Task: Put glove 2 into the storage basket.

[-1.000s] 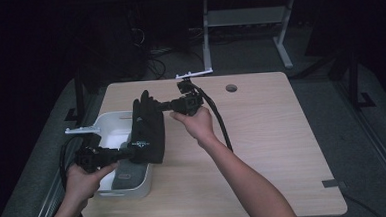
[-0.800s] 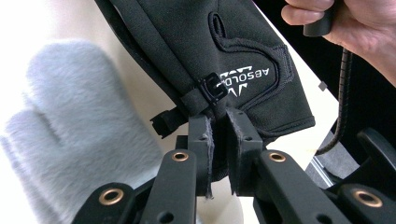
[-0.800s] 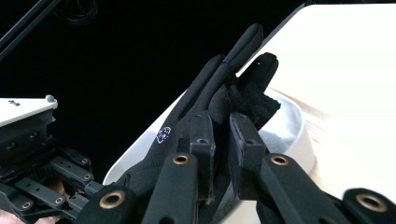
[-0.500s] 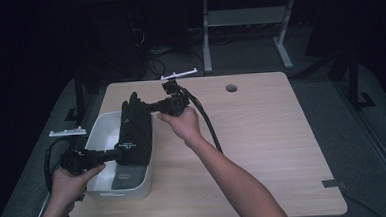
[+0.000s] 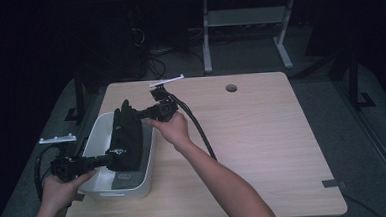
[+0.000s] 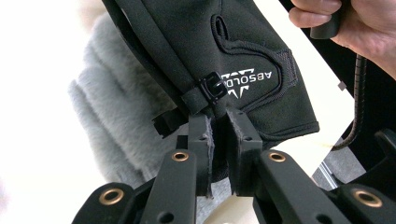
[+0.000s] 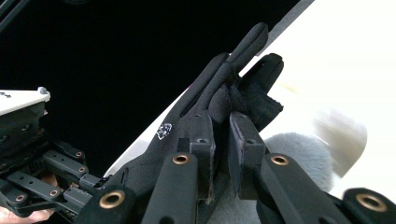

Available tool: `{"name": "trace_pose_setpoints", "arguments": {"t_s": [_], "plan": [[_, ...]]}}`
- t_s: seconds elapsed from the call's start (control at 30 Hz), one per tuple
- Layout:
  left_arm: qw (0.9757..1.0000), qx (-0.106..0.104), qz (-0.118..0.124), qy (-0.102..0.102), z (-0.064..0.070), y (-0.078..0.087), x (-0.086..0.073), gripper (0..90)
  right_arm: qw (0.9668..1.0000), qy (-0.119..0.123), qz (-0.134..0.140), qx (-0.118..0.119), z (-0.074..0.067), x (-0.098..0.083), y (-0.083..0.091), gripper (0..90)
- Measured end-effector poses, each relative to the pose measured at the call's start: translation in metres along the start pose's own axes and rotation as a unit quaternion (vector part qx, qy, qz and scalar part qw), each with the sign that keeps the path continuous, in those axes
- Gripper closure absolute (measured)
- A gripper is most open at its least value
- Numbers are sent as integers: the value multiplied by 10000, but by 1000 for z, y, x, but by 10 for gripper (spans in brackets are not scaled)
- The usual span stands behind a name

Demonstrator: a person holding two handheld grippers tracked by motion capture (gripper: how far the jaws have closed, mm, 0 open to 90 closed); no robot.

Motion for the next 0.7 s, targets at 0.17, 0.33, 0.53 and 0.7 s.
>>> {"name": "trace_pose_setpoints", "arguments": {"t_s": [0.17, 0.33, 0.53, 0.7], "plan": [[9999, 23, -60, 131, -9, 3, -8, 813, 9999, -49, -112, 25, 1, -5, -11, 807], [9997, -21, -147, 215, -14, 1, -14, 813, 9998, -73, -207, 8, 5, -13, -21, 807], [9992, -46, -244, 312, -18, -2, -20, 812, 9993, -140, -353, 11, 13, -25, -29, 806], [9987, -107, -290, 414, -19, -5, -25, 801, 9987, -139, -493, -23, 19, -34, -34, 803]]}}
Point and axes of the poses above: each handheld gripper's, and its own axes: y roughly backward along the jaws, x roughly out of its top, z roughly to its right, the point moved 3 cm from there along -y, roughly forward along the jaws, and after that the axes turned 7 degrees about -x, right-handed, at the moved point
